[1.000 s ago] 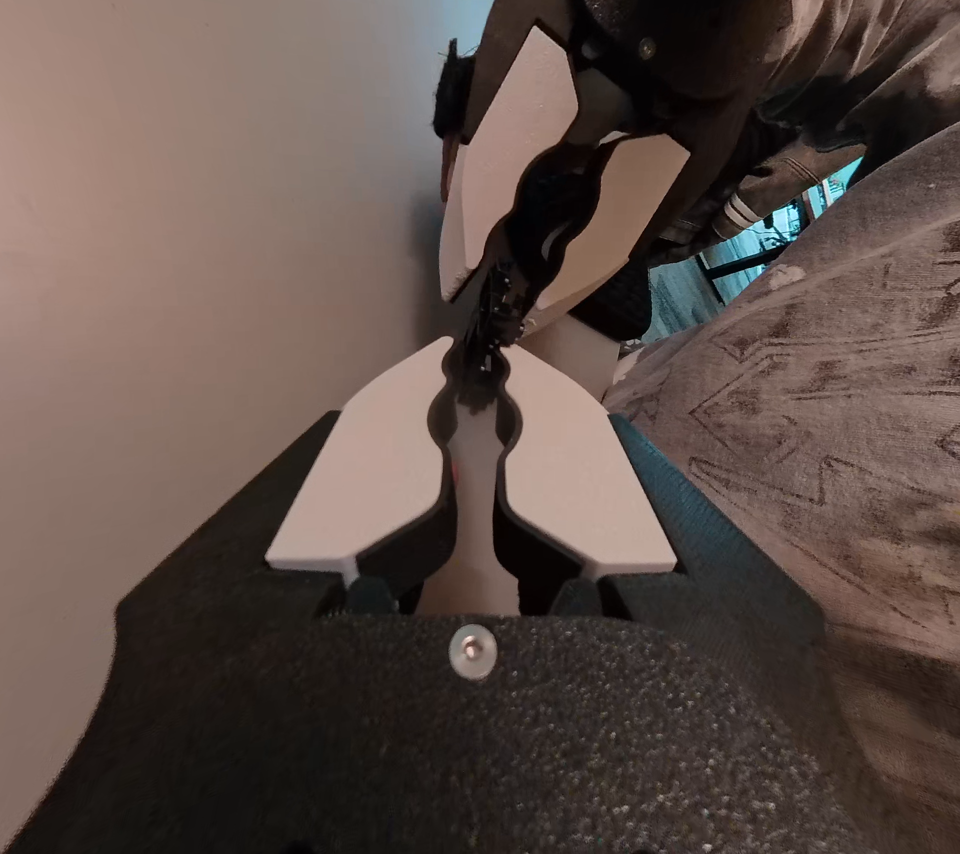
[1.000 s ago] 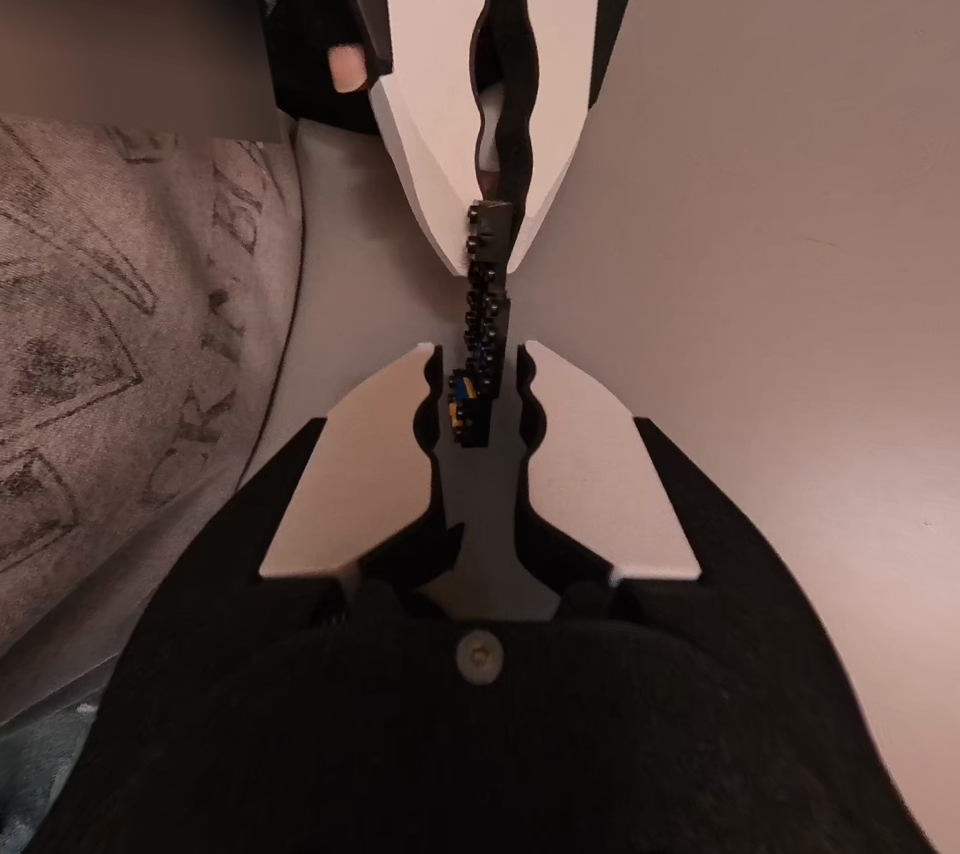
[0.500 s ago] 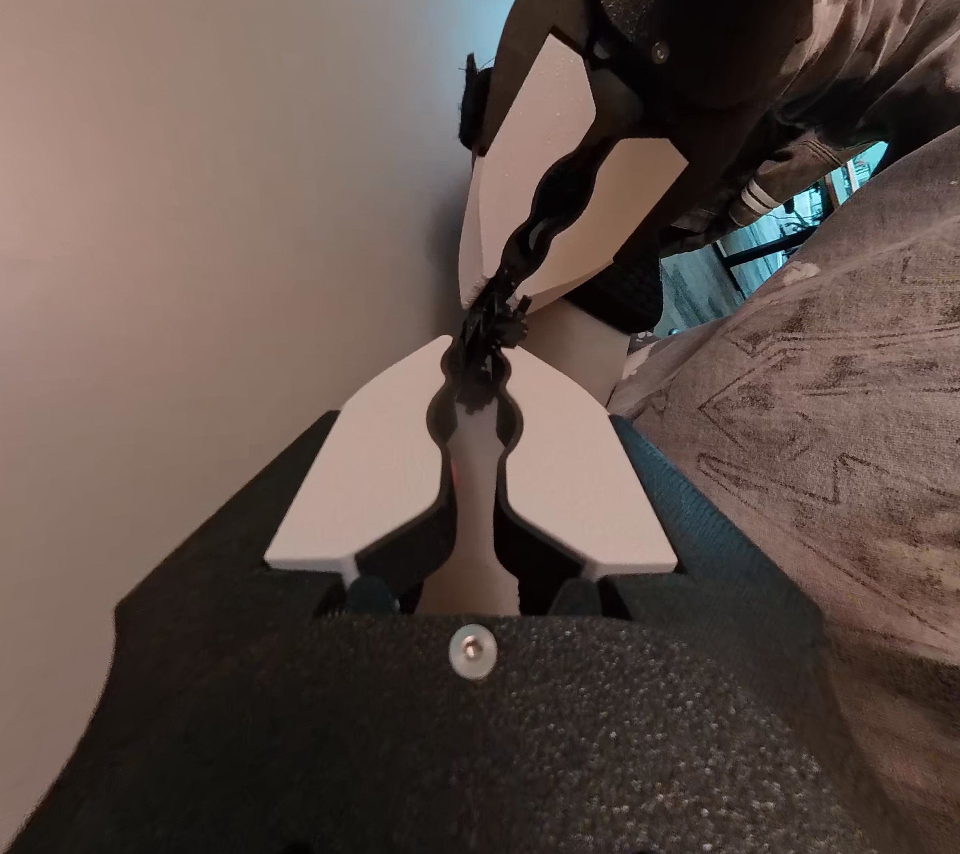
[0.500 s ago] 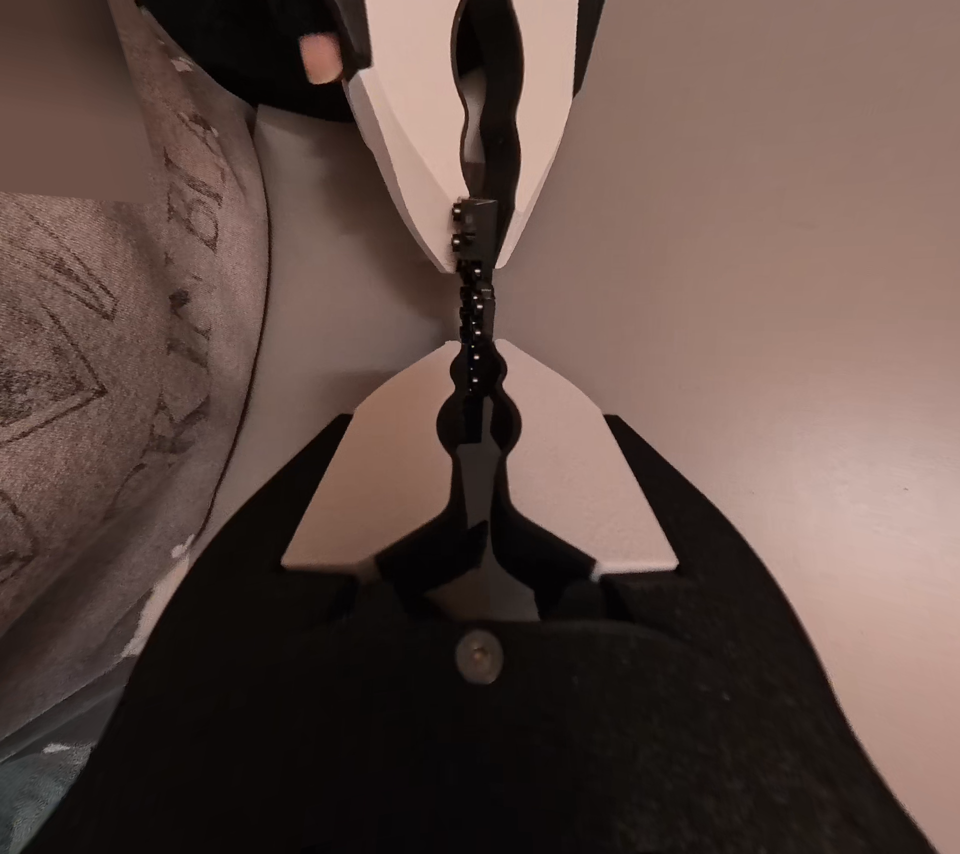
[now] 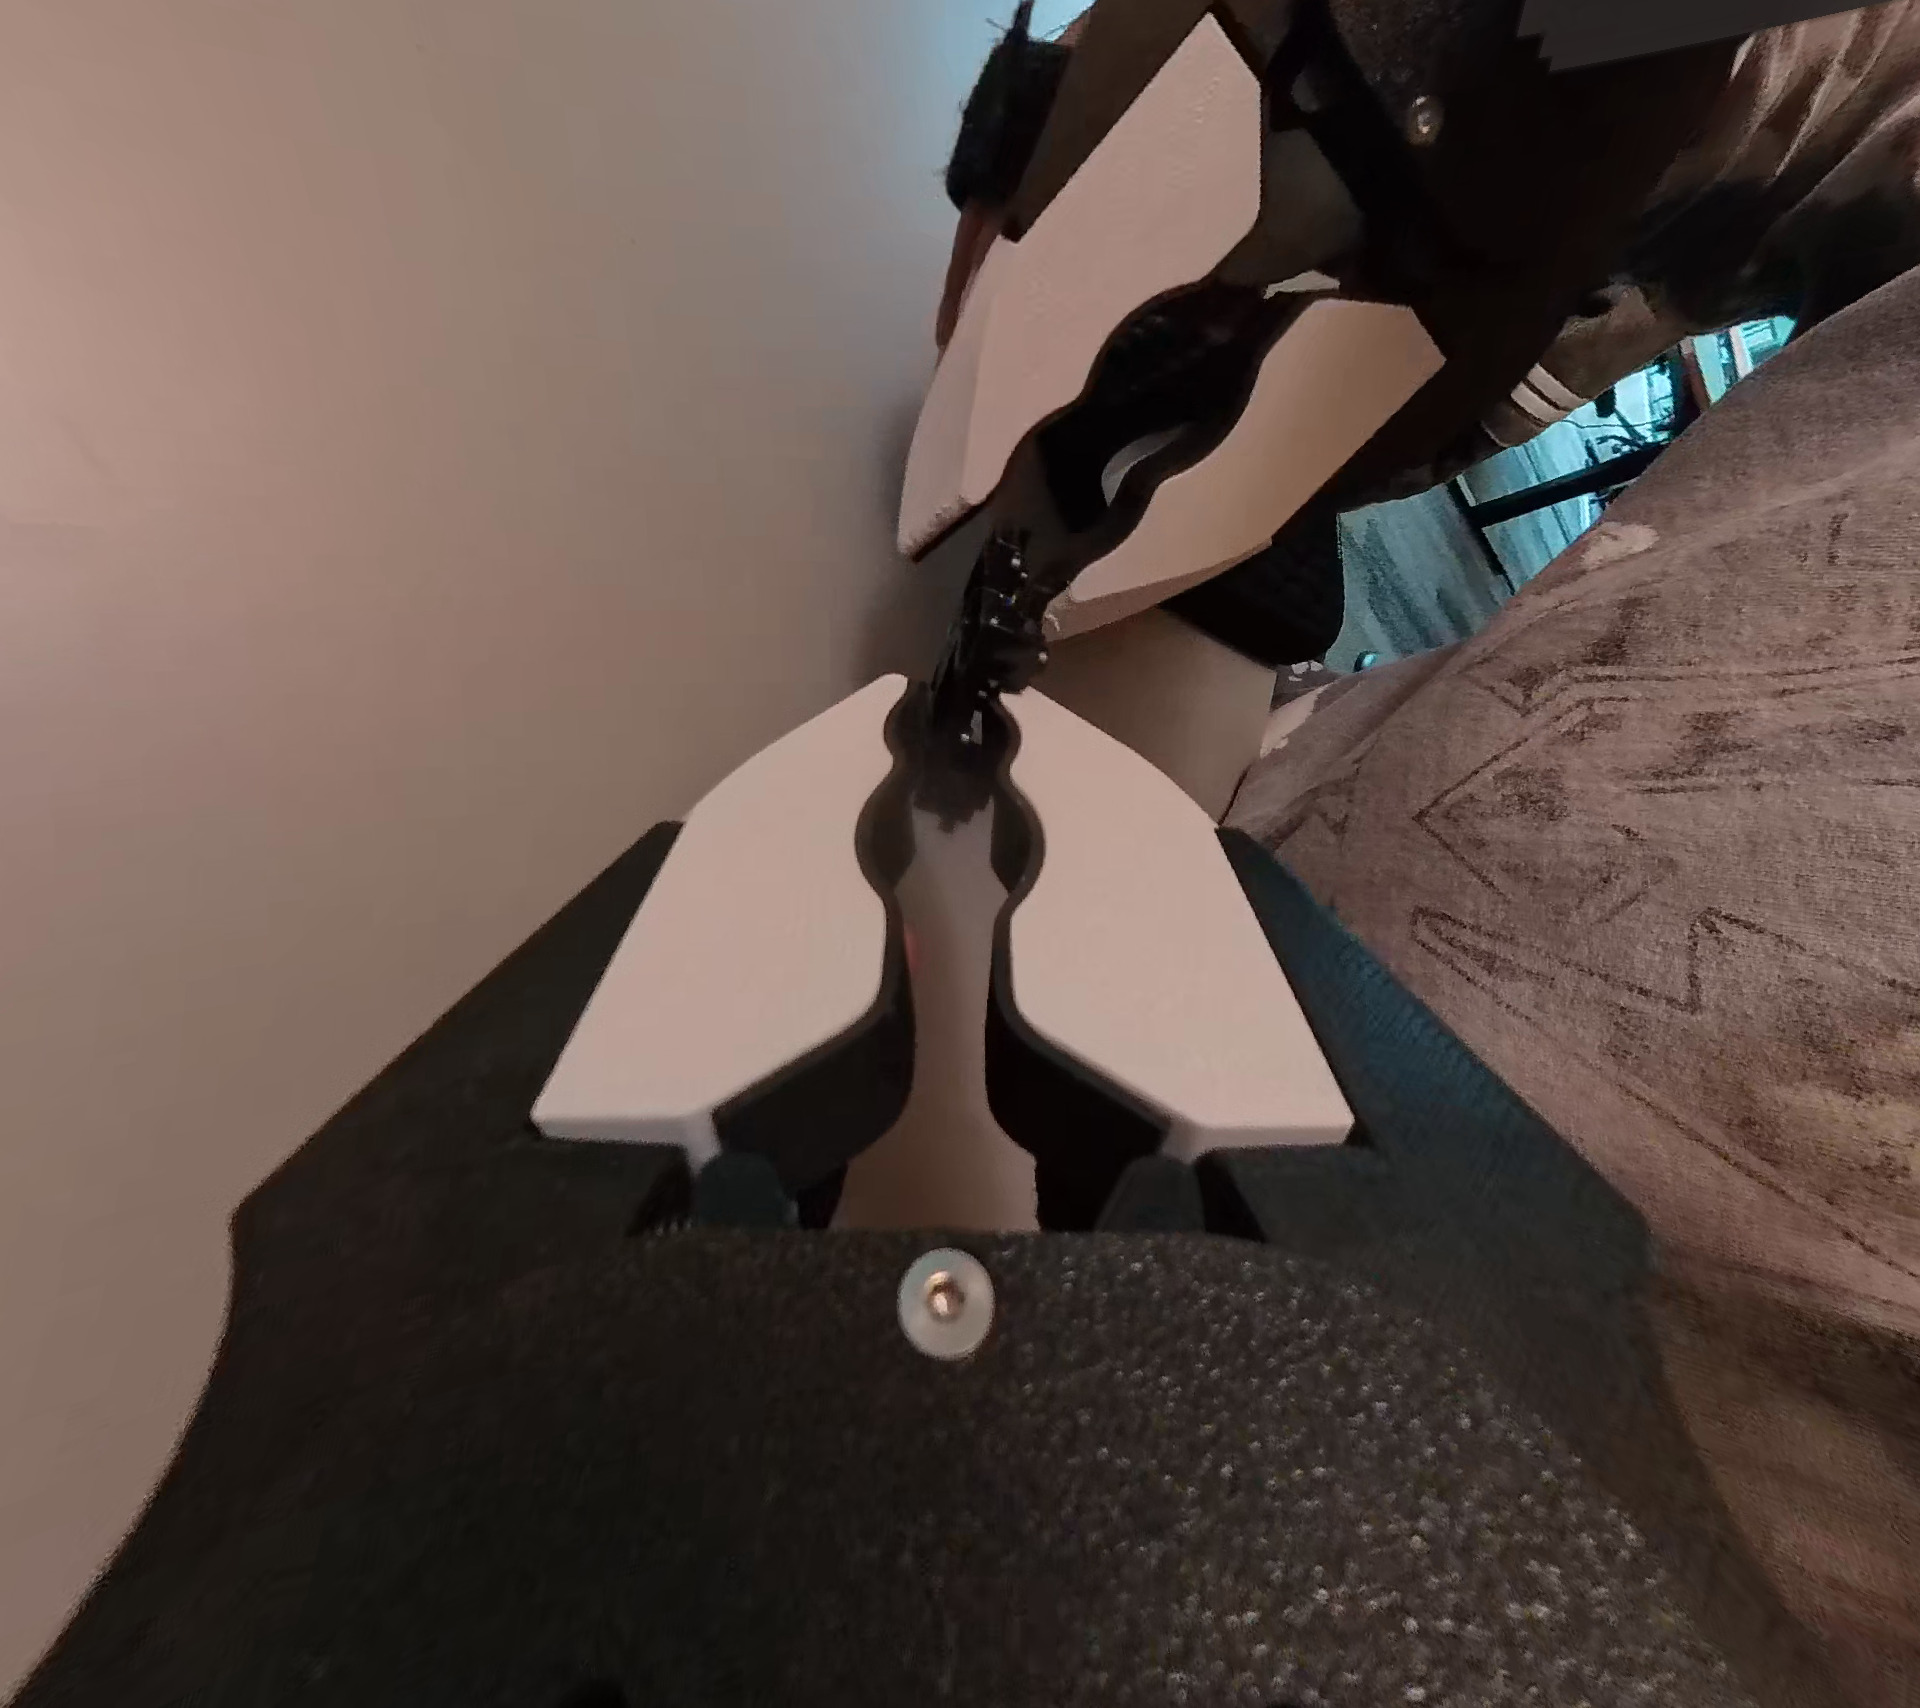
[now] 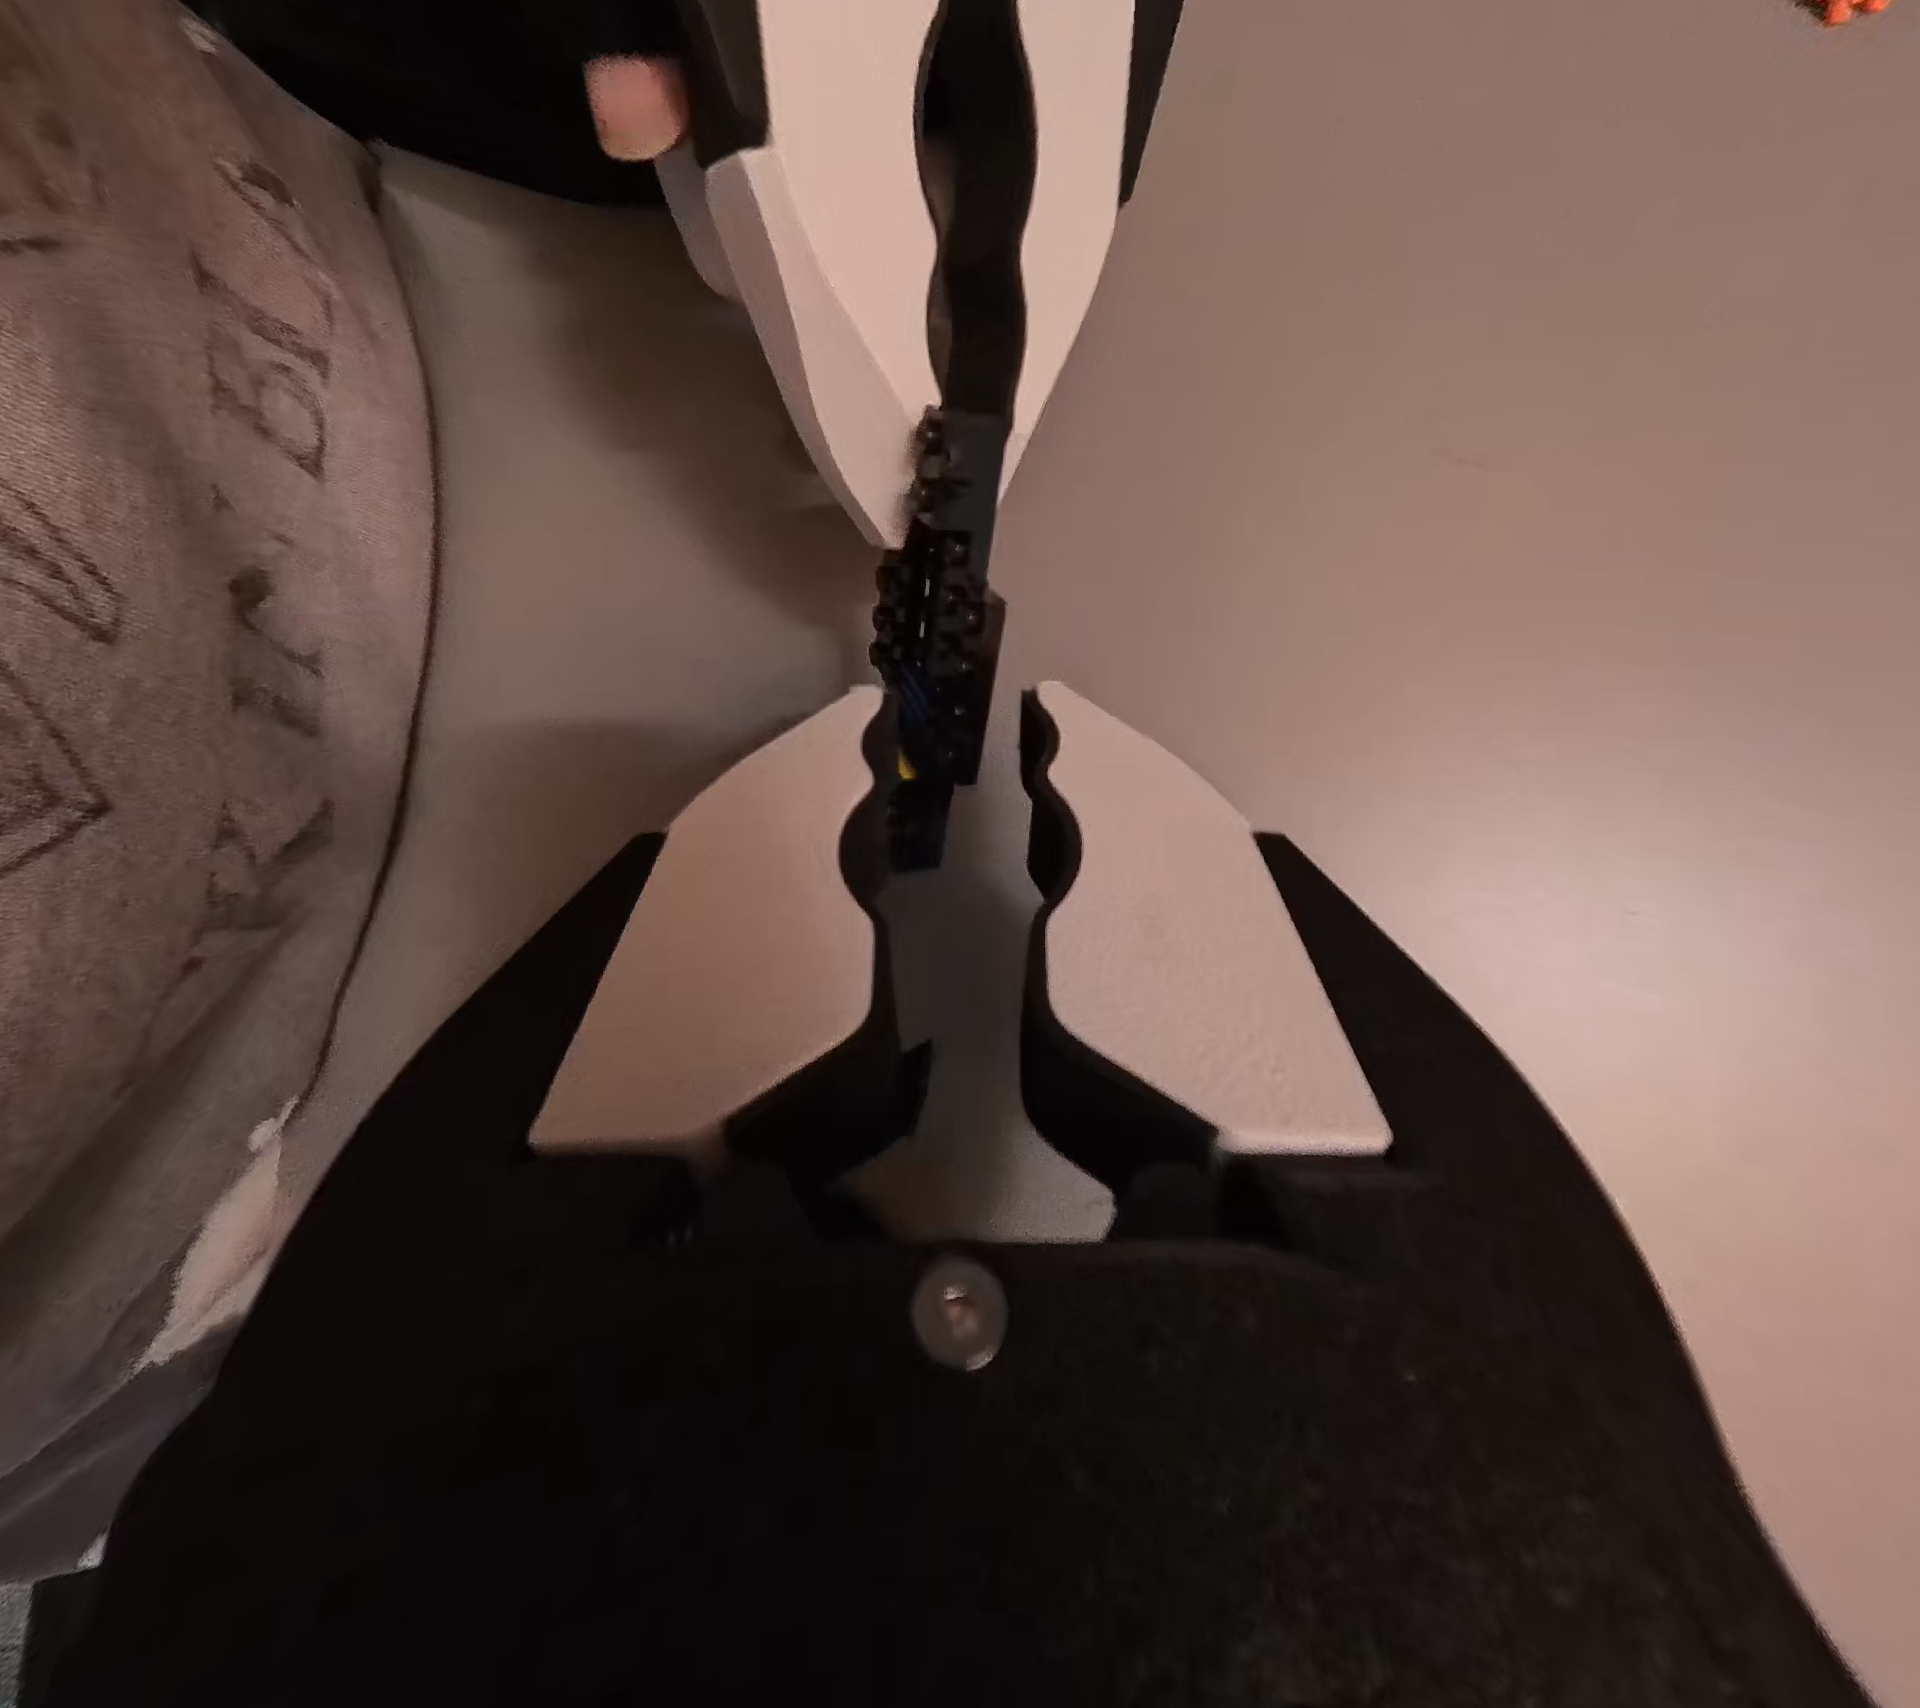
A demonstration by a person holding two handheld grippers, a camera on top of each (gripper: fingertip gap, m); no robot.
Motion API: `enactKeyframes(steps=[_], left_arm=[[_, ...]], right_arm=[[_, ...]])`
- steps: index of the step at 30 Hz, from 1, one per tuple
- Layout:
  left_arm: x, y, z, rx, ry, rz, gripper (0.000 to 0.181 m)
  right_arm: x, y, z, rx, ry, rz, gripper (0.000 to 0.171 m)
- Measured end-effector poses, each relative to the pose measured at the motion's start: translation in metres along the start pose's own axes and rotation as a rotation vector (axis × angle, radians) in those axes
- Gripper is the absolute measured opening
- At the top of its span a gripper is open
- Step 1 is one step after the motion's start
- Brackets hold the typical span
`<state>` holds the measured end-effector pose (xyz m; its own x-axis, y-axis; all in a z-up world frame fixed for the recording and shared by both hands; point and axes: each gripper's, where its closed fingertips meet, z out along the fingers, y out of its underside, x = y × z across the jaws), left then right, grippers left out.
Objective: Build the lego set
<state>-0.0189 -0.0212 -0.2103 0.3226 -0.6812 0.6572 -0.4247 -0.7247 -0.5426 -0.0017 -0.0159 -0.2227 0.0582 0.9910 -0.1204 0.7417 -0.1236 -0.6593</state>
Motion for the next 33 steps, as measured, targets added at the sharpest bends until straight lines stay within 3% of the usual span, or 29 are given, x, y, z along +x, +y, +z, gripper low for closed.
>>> enactKeyframes(steps=[18, 33], left_arm=[[0.0025, -0.0013, -0.0015, -0.005, -0.007, 0.010, 0.013], [0.0035, -0.0025, -0.0004, 0.001, -0.015, 0.049, 0.010]], right_arm=[[-0.0016, -0.0023, -0.0018, 0.024, 0.086, -0.026, 0.004], [-0.0014, -0.0001, 0.0009, 0.040, 0.100, 0.044, 0.018]])
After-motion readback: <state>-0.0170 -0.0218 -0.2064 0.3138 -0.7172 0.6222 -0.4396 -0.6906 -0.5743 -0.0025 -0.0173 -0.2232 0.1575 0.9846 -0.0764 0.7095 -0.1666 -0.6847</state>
